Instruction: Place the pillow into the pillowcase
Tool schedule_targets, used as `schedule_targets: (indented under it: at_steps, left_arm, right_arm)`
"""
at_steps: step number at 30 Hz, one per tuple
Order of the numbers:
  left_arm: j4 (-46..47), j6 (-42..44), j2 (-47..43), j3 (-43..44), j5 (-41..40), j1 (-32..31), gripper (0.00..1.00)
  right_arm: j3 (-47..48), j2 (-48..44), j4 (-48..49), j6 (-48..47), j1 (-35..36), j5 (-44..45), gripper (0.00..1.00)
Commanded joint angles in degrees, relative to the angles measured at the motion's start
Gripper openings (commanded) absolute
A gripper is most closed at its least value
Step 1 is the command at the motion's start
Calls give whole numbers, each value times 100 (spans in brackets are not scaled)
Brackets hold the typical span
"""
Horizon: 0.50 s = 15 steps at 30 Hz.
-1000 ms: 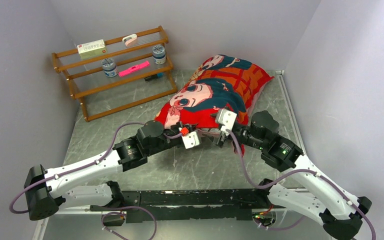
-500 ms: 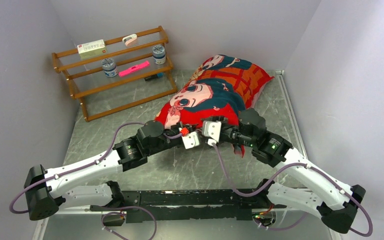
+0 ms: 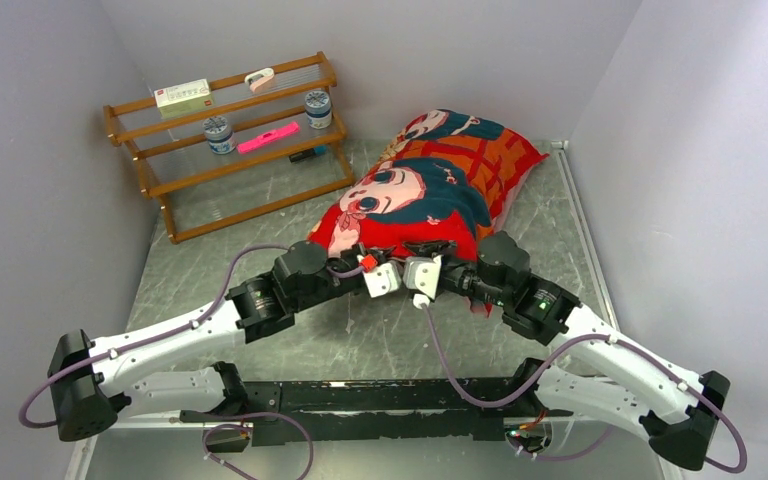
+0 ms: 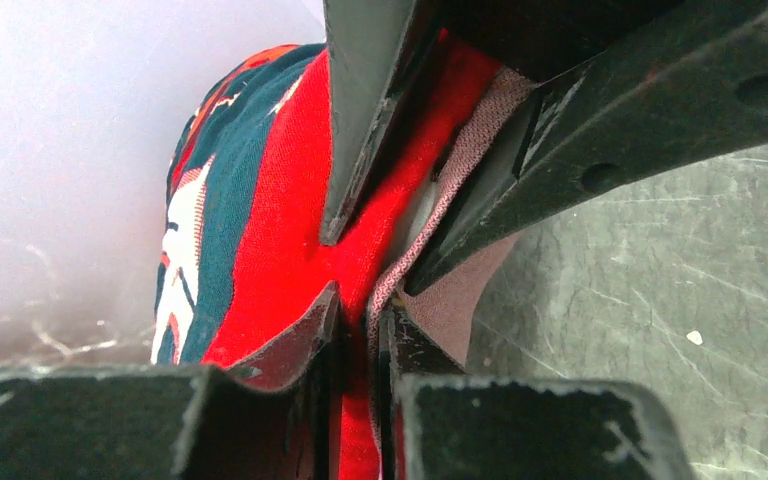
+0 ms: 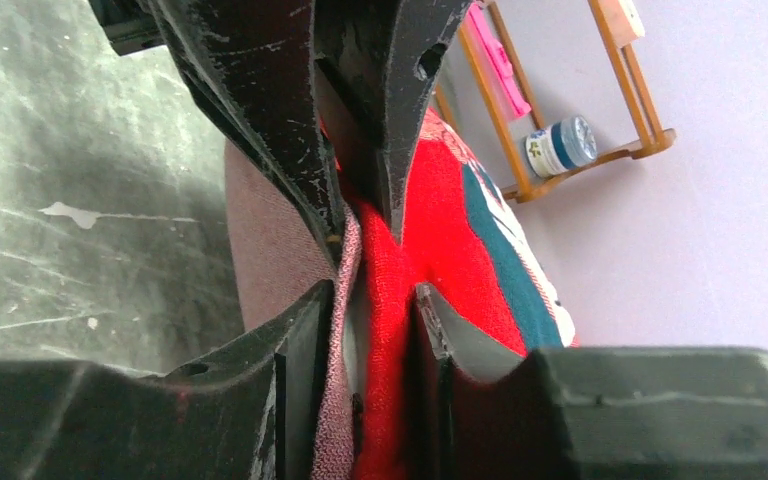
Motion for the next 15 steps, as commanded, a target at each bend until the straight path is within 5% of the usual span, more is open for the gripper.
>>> schedule_targets:
  at_steps: [1, 3, 5, 9, 12, 15]
  left_arm:
    - [920, 81, -331, 182, 133, -18, 5]
    - [903, 72, -334, 197, 152, -18, 5]
    - [910, 58, -351, 186, 154, -18, 5]
    - [536, -32, -326, 368, 84, -18, 8]
    - [-76, -30, -378, 524, -6, -20, 39]
    - [-115, 199, -662, 196, -156, -22, 61]
  right_arm:
    - [127, 60, -13, -236, -25, 564, 37]
    - [35, 45, 162, -254, -3, 575, 25]
    - [-88, -3, 471, -249, 11, 611, 0]
    - [-470, -348, 1159, -332, 16, 461, 0]
    - [-551, -504, 1347, -340, 14, 276, 0]
    - [-578, -574, 1404, -275, 17, 13, 0]
